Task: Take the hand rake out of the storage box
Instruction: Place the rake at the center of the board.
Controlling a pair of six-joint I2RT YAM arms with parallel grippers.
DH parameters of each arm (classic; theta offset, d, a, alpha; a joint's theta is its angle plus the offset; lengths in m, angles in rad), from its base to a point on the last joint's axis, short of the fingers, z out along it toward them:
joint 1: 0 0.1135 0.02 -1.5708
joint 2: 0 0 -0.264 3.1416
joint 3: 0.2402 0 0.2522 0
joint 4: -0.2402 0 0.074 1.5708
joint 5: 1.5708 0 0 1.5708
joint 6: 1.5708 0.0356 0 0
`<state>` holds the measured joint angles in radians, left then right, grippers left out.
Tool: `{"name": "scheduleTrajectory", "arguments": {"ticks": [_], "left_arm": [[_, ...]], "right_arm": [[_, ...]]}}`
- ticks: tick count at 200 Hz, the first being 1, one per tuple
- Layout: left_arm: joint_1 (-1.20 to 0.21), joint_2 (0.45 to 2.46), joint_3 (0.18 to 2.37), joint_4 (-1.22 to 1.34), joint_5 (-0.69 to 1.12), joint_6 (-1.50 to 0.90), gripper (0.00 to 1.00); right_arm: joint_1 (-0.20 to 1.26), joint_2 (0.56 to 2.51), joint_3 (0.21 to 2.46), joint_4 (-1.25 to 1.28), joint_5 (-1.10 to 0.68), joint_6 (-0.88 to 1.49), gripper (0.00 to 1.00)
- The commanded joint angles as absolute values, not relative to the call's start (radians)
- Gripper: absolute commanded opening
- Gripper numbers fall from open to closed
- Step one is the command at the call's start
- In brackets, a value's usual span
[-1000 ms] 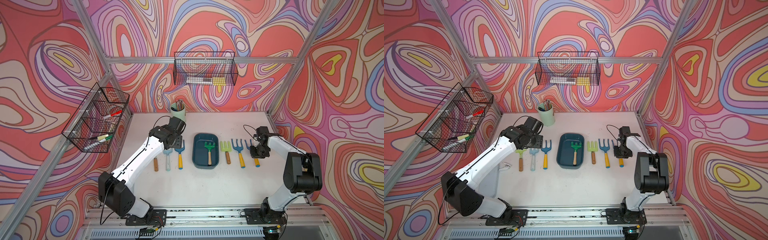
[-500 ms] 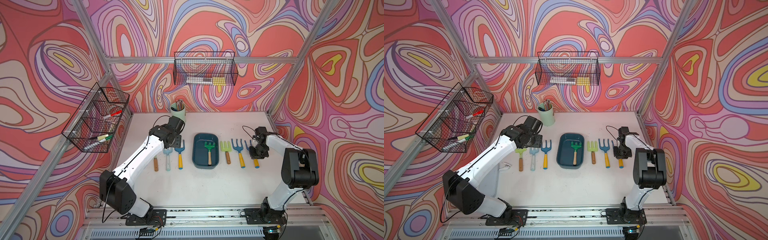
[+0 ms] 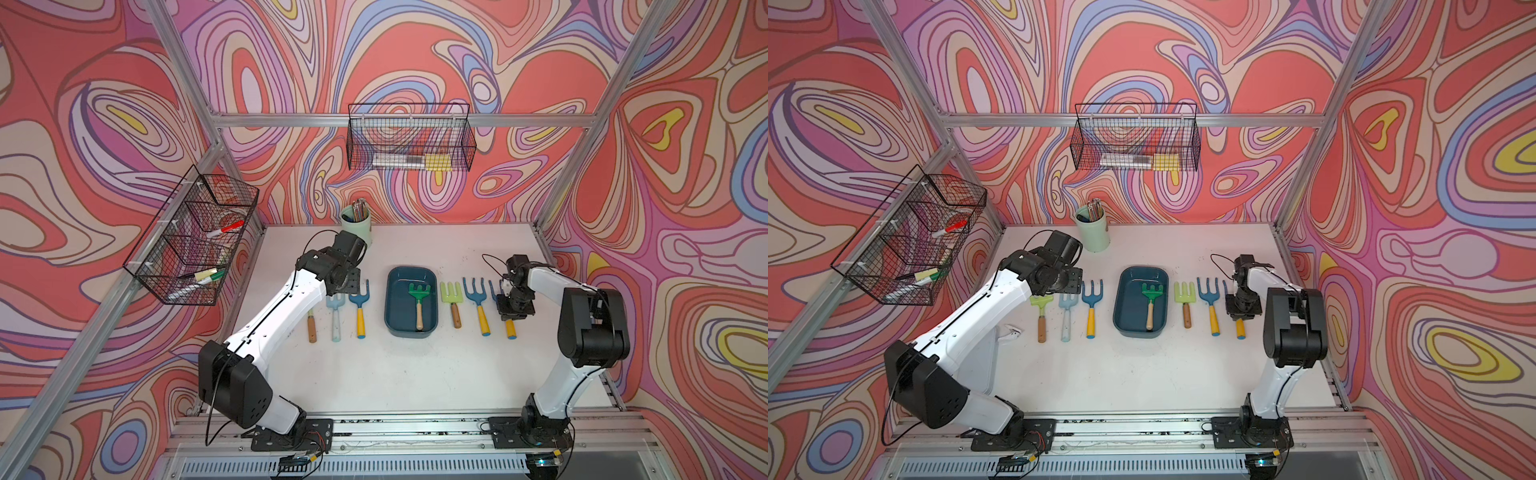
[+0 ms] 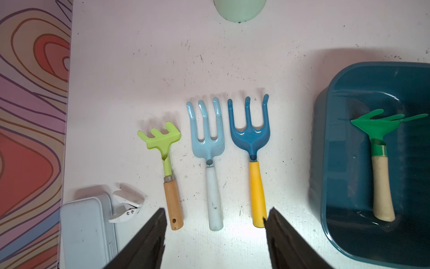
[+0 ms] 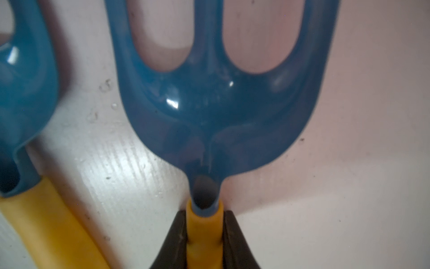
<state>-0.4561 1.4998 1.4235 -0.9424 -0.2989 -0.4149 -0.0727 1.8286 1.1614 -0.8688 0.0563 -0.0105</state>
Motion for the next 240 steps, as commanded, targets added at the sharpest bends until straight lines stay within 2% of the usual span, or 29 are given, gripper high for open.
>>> {"name": "scheduleTrajectory", "arguments": {"ticks": [1,16,57,82,151,198,240], "left_arm": [[-0.448,1.477,1.417,-0.936,-0.308,-0.404,0.71],[-0.446,1.471,1.414,-0.936,-0.308,-0.405,0.71],[-0.446,1.466,1.42,-0.939,-0.29,-0.403,0.71],[-0.45,1.469,1.427,-0.945,-0.215,-0.418,0.71],[-0.608,1.539,1.517,-0.958,-0.188,-0.509,0.69],[-0.8,1.795,1.654,-0.879,-0.114,-0.649,0.67],[-0.824,1.967,1.705,-0.819,-0.073,-0.77,0.64]], "right_arm": [[-0.078,1.848,1.177,-0.879,0.066,-0.015,0.23],[-0.078,1.858,1.181,-0.88,0.067,-0.011,0.28],[-0.078,1.867,1.184,-0.882,0.071,0.001,0.34],[-0.078,1.824,1.18,-0.874,0.063,0.014,0.38],[-0.078,1.643,1.293,-0.91,-0.001,0.054,0.43],[-0.067,1.529,1.259,-0.741,-0.196,0.167,0.46],[0.004,1.476,1.243,-0.709,-0.226,0.193,0.48]]}}
